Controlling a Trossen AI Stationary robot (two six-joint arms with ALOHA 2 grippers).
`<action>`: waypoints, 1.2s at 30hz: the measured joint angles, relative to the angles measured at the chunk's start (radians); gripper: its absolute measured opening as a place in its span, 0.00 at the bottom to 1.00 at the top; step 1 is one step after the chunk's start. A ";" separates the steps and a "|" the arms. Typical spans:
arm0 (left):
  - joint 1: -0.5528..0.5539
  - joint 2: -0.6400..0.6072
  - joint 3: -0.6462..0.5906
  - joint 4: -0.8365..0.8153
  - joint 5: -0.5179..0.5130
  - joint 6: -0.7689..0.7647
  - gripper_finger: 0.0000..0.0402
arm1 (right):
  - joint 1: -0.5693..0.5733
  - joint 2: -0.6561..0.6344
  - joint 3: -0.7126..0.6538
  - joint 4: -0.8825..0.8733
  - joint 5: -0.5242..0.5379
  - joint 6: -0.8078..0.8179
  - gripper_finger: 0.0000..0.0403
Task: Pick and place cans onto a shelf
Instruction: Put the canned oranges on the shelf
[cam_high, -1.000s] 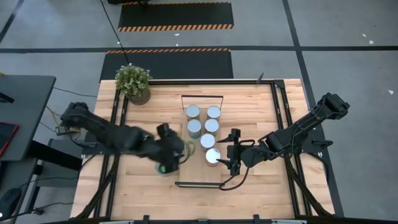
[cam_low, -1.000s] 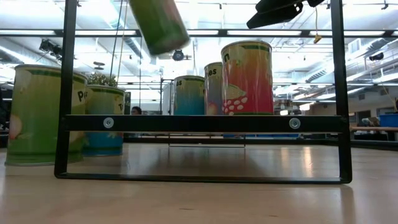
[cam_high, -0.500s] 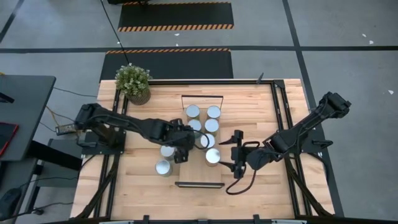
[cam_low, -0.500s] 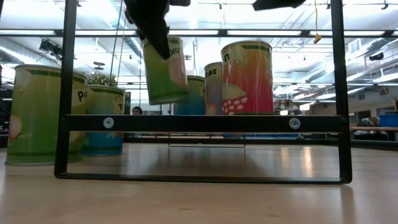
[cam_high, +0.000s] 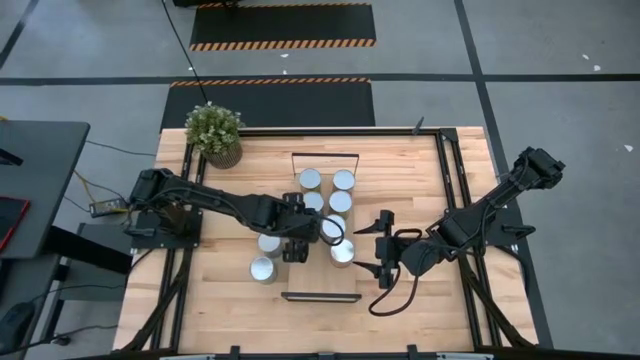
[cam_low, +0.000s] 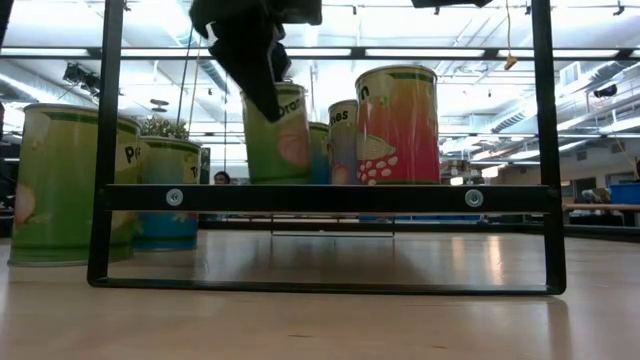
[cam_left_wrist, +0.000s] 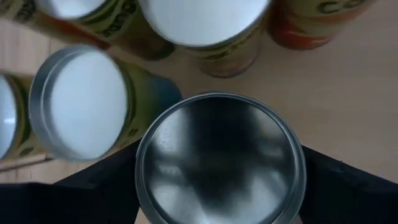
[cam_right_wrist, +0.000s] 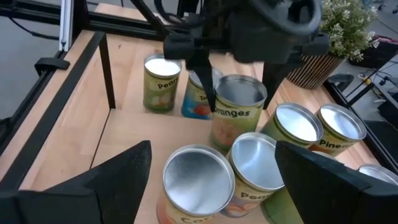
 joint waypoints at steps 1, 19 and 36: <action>0.000 -0.001 0.000 0.004 0.015 0.020 0.84 | 0.000 0.000 0.000 -0.004 0.001 0.002 0.87; 0.013 -0.016 0.001 0.032 0.026 0.103 0.89 | 0.002 0.000 0.000 -0.016 0.008 0.017 0.87; 0.000 -0.021 0.001 0.052 0.014 0.131 0.89 | 0.002 0.000 0.000 -0.015 0.014 0.018 0.87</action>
